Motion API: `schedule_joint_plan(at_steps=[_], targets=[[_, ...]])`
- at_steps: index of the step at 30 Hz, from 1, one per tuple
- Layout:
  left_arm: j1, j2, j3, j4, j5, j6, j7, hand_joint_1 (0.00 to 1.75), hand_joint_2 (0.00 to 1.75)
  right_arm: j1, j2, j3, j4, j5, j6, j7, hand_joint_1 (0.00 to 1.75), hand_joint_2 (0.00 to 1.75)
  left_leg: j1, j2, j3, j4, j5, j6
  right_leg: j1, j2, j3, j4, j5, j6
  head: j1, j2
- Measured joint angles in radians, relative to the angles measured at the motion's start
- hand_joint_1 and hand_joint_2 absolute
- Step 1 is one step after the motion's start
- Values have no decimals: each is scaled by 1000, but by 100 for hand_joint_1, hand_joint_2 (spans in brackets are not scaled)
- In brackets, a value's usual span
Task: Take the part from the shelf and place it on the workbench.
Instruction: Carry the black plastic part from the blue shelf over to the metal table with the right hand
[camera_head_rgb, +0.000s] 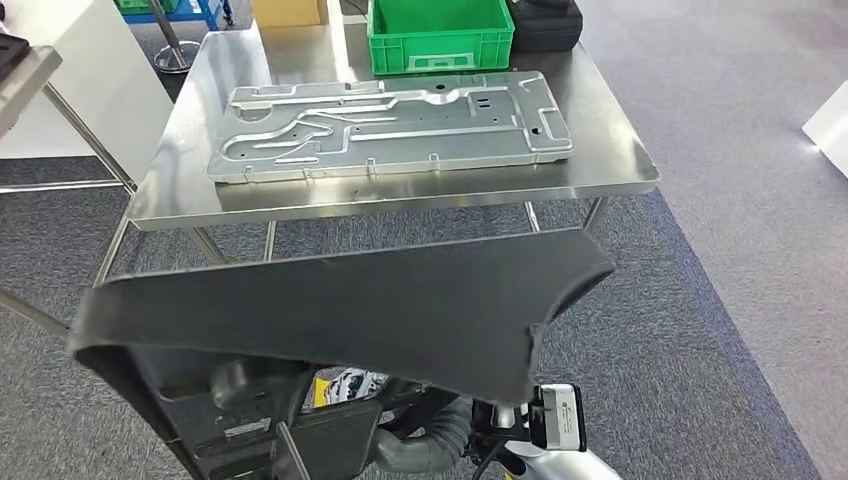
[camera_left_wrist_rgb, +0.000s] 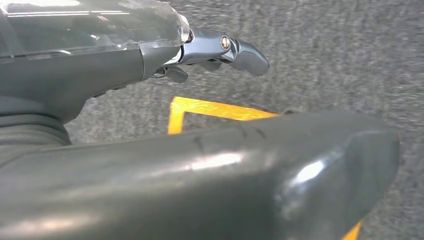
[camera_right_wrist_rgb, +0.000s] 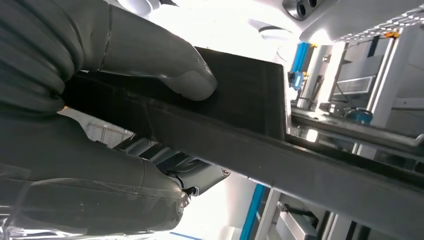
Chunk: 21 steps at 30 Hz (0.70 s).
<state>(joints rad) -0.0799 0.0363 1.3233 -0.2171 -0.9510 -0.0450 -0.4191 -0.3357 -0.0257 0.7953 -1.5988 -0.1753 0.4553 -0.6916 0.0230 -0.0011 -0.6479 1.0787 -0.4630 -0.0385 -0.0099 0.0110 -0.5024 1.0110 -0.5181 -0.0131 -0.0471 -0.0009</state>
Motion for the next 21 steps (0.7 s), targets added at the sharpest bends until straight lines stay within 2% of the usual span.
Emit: schedule_joint_plan(at_steps=[1,2,5,6,7,9,10,11,12,13,15,16,17,20,21], targets=[[1,0,0,0,-1,0,-1,0,0,5,-1,-4,-3,6,1,0,161,175,-2,2,6,-34,37,5,1,1,7,0,-10,7,0,0],[3,0,-1,0,-3,-1,-3,0,0,12,-2,-9,-9,13,4,0,161,175,-4,4,8,-48,53,12,2,2,12,1,-17,15,0,0],[5,1,-4,0,-11,-3,-10,0,0,31,-4,-31,-34,25,18,-2,161,175,-4,1,29,-53,47,36,1,0,19,20,-23,32,0,0],[4,1,-5,0,-13,-3,-12,0,0,35,-4,-39,-42,25,23,-2,161,175,-3,1,38,-56,44,42,0,-1,2,54,-26,36,0,0],[3,1,-6,0,-15,-3,-13,0,0,39,-5,-46,-47,26,28,-3,161,175,-3,1,46,-59,39,47,-2,-2,-31,110,-36,39,0,0],[1,1,-6,0,-17,-3,-13,0,0,53,-6,-58,-53,28,39,-3,161,175,-6,1,59,-59,25,54,-2,-4,-122,237,-82,42,0,0],[1,1,-7,0,-17,-3,-13,0,0,61,-7,-64,-56,32,44,-3,161,175,-9,1,67,-59,17,56,-2,-4,-162,278,-106,42,0,0],[1,1,-7,0,-17,-3,-12,0,0,68,-7,-71,-60,37,49,-3,161,175,-11,0,78,-59,7,58,-2,-4,-187,288,-116,40,0,0],[1,1,-7,0,-17,-3,-11,0,0,74,-8,-77,-65,43,52,-3,161,175,-14,-1,91,-59,-3,58,0,-4,-194,267,-104,36,0,0],[0,1,-7,0,-17,-3,-10,0,0,78,-8,-83,-71,48,55,-3,161,175,-17,-2,106,-60,-13,58,3,-5,-187,216,-66,30,1,0],[-1,-3,-7,1,-17,-3,-9,0,0,83,-8,-93,-82,54,58,-3,161,175,-21,-4,129,-61,-34,55,14,-5,-161,92,44,9,-1,0],[-3,-5,-7,1,-17,-3,-8,0,0,86,-8,-97,-87,56,59,-3,161,175,-22,-5,135,-63,-42,51,18,-5,-152,52,80,1,-1,0],[-5,-6,-7,1,-17,-3,-7,0,0,89,-8,-100,-91,58,60,-3,161,175,-22,-6,140,-64,-46,46,22,-3,-148,30,100,-5,-1,0],[-8,-3,-8,1,-17,-3,-6,0,0,94,-7,-107,-110,59,64,-3,161,175,-23,-6,153,-56,-49,30,17,0,-125,8,99,-15,-1,0],[-9,-3,-8,0,-18,-3,-6,0,0,93,-6,-108,-115,58,65,-3,161,175,-22,-6,142,-29,-54,26,14,0,-111,2,95,-20,-1,0]])
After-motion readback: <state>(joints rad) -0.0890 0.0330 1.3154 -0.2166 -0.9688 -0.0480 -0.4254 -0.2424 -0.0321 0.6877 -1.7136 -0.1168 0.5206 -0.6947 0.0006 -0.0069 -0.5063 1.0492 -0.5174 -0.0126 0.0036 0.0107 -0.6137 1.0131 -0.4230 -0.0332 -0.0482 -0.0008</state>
